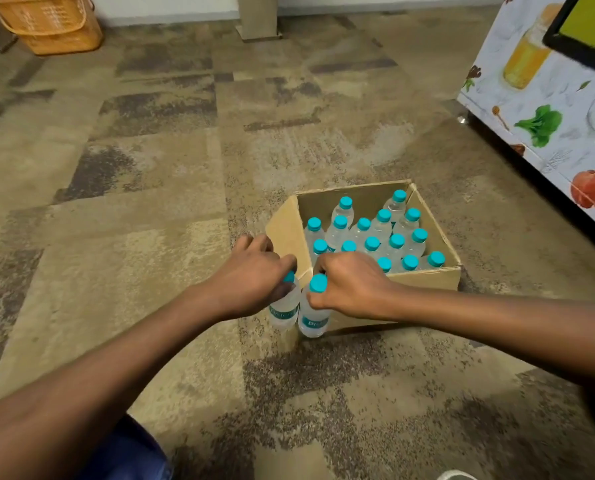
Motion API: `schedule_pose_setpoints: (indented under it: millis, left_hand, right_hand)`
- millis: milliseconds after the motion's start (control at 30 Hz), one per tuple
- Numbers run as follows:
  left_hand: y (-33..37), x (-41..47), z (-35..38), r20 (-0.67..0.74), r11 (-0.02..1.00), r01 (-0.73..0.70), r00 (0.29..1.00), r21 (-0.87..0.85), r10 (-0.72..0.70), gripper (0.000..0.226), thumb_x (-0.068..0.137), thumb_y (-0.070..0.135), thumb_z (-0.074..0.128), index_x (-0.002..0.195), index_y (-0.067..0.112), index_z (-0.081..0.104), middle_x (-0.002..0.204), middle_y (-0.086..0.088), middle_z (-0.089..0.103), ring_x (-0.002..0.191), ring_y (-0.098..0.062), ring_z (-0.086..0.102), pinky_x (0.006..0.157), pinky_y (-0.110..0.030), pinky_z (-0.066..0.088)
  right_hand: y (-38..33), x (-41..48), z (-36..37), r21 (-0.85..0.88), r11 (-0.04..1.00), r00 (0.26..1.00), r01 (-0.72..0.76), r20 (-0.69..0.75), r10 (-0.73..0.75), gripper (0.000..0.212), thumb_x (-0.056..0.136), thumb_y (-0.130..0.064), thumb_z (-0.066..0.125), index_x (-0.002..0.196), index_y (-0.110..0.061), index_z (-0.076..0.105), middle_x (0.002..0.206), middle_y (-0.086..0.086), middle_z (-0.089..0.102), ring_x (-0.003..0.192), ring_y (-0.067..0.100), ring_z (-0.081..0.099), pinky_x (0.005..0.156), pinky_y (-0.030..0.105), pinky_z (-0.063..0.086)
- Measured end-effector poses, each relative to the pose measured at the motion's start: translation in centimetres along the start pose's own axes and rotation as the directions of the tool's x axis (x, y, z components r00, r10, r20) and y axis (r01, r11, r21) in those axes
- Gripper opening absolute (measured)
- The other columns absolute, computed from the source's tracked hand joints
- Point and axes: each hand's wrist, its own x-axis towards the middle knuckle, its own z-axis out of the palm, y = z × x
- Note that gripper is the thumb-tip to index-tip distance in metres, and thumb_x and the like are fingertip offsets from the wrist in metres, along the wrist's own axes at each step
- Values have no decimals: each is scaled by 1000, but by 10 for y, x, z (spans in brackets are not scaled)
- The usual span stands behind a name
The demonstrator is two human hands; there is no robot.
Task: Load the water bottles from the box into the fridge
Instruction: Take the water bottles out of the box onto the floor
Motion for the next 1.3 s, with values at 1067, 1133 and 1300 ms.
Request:
schedule_pose_setpoints:
  millis: [1067,1133,1300]
  left_hand:
    - [-4,52,46,15,999,19,1000,43,-20,36,95,44,39,110,19,60,99,-5,68,99,-26,52,82,-37,37]
    - [5,70,49,-76,997,75,994,-29,-77,36,93,43,43,114,18,59,100,-5,68,98,-25,51,80,-37,37]
    - [20,116,58,-106,979,174,977,-104,-185,45,90,46,53,126,19,51,119,-5,59,105,-26,48,83,-38,39]
  right_hand:
    - [23,33,30,-27,1000,1000,1,-24,-2,24,94,-35,49,105,-16,59,94,5,66,80,23,60,63,33,49]
    - [48,40,24,-53,995,994,-81,-85,76,22,93,-31,51,109,-16,58,97,6,66,83,23,61,62,30,44]
    - [89,59,26,-250,955,986,-157,-91,138,32,90,-22,56,121,-12,53,106,12,62,91,29,61,63,34,45]
